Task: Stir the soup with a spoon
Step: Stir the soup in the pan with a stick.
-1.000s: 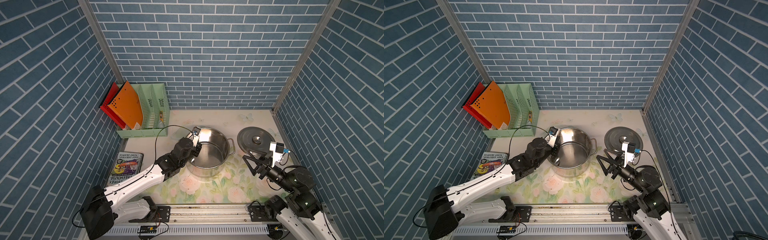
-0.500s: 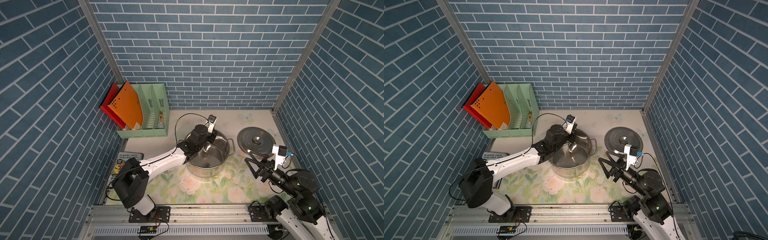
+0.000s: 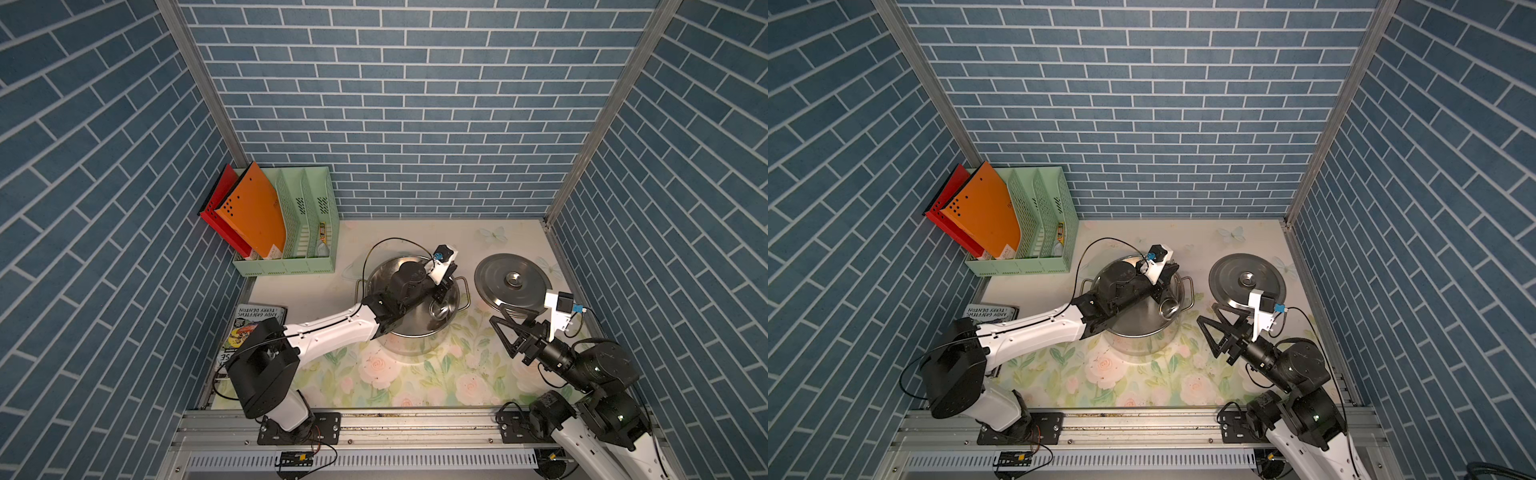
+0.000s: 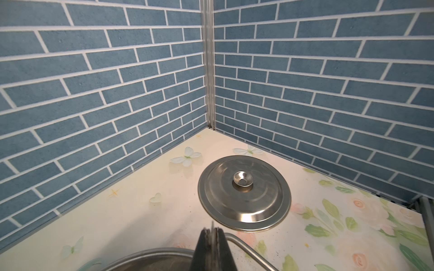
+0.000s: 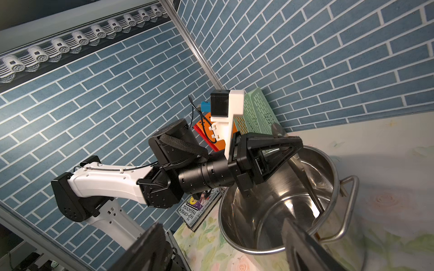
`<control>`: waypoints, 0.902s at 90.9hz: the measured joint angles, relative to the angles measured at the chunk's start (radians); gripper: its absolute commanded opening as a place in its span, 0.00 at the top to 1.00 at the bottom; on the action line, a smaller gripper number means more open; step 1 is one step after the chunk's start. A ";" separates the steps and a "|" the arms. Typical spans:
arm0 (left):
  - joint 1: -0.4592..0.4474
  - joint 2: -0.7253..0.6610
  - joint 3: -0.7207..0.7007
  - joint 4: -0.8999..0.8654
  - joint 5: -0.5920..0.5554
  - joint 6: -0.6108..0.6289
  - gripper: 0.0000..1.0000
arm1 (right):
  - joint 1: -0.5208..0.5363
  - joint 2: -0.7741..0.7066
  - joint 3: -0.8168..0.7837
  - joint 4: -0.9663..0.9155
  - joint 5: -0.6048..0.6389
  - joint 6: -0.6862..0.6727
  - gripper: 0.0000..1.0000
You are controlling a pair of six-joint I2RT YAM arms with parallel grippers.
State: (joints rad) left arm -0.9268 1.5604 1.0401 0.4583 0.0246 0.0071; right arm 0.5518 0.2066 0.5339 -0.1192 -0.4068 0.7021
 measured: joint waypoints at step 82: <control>0.063 -0.430 -0.224 -0.391 -0.299 -0.022 1.00 | 0.000 0.042 -0.010 0.074 -0.007 0.008 0.18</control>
State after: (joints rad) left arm -0.8639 1.1301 0.8165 0.0669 -0.2749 -0.0151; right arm 0.5518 0.2481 0.5240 -0.0452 -0.4137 0.7105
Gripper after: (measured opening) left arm 0.070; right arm 0.822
